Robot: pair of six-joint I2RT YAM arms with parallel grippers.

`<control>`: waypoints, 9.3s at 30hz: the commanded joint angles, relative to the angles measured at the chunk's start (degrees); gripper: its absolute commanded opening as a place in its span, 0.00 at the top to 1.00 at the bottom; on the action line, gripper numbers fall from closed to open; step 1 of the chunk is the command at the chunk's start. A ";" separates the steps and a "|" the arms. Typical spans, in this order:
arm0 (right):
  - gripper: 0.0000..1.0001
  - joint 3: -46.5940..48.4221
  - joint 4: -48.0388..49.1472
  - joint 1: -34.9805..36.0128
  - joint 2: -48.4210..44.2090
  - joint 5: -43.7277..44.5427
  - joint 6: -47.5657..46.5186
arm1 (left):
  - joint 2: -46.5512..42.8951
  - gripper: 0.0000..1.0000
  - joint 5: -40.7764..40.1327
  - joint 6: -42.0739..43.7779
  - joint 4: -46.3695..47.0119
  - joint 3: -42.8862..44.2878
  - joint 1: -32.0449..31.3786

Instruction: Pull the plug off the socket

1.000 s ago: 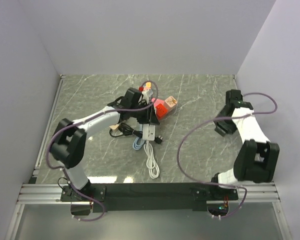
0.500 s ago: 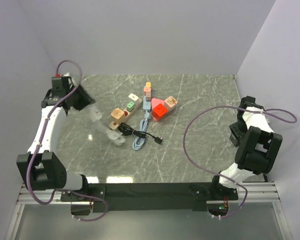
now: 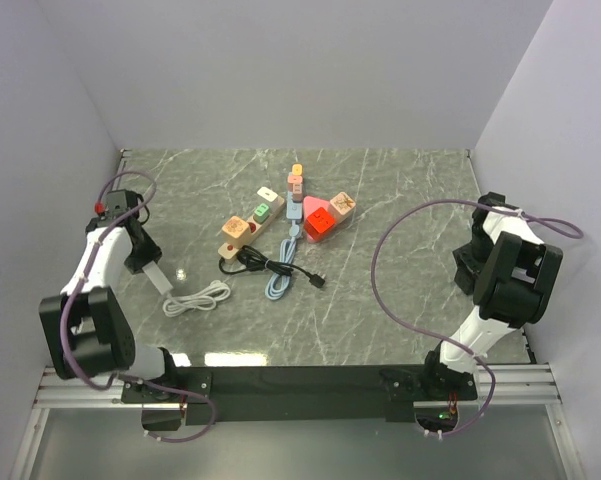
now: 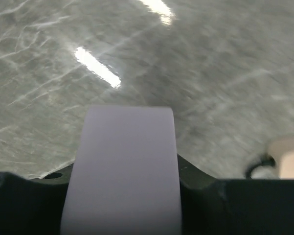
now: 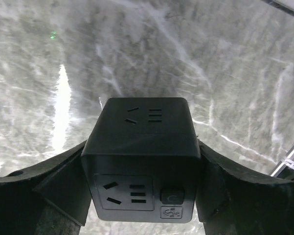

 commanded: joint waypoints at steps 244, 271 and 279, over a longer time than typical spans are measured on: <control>1.00 8.88 11.06 20.65 -2.26 -64.41 -19.20 | 26.49 1.00 20.93 -9.86 27.92 10.80 -42.05; 0.82 7.21 4.27 11.50 3.02 -13.89 -8.06 | -3.40 1.00 23.05 -10.03 17.65 7.37 -5.20; 0.48 7.03 3.22 10.18 -0.49 -12.30 -6.30 | 2.05 1.00 17.95 -9.07 19.22 1.13 5.84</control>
